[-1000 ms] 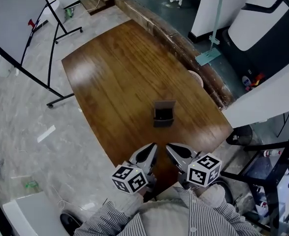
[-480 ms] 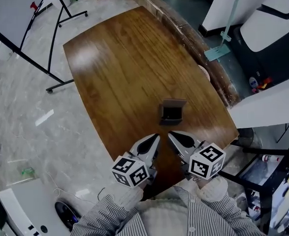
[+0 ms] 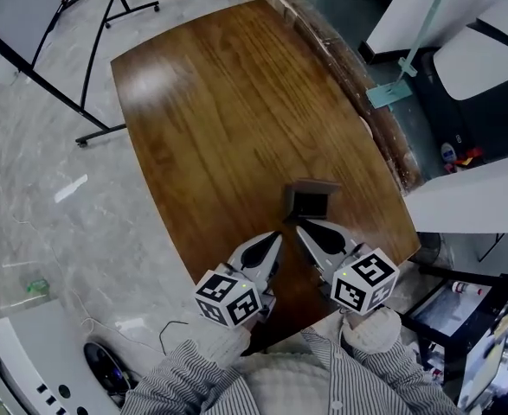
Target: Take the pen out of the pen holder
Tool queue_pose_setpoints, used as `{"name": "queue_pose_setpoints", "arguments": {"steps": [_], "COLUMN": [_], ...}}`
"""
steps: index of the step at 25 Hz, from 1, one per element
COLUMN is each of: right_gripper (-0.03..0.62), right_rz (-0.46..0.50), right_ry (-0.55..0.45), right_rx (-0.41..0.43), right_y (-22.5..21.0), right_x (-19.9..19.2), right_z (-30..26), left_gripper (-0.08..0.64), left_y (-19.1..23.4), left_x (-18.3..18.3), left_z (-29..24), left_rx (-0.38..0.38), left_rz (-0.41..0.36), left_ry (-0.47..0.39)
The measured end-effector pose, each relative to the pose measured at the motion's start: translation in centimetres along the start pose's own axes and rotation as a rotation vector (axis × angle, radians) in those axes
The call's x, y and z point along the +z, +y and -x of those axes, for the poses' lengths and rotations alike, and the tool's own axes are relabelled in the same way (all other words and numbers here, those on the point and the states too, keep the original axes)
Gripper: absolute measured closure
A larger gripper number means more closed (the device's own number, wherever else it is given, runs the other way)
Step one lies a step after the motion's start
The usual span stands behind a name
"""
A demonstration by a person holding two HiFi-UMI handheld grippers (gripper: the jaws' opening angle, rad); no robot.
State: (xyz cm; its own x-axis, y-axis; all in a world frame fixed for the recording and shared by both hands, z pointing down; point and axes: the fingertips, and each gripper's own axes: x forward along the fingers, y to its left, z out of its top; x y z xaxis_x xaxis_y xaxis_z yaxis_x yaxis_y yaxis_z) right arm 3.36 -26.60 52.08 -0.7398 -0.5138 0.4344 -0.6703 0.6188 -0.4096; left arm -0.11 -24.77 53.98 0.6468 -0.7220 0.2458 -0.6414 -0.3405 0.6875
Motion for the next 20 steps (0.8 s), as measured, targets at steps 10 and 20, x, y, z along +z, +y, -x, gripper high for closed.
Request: {"name": "queue_pose_setpoints", "arguments": {"steps": [10, 20], "right_gripper": [0.485, 0.476], "right_rz": [0.121, 0.158], "right_ry": [0.032, 0.053], "right_rx": [-0.035, -0.072], "right_y": [-0.9, -1.4], "right_x": [0.7, 0.9], "right_z": [-1.7, -2.6], "left_gripper": [0.552, 0.552], "left_y": [1.1, 1.7], "left_x": [0.0, 0.2], "left_z": [-0.5, -0.5], "left_rx": [-0.008, -0.011], "left_rz": [0.024, 0.056], "left_ry": [-0.007, -0.010]}}
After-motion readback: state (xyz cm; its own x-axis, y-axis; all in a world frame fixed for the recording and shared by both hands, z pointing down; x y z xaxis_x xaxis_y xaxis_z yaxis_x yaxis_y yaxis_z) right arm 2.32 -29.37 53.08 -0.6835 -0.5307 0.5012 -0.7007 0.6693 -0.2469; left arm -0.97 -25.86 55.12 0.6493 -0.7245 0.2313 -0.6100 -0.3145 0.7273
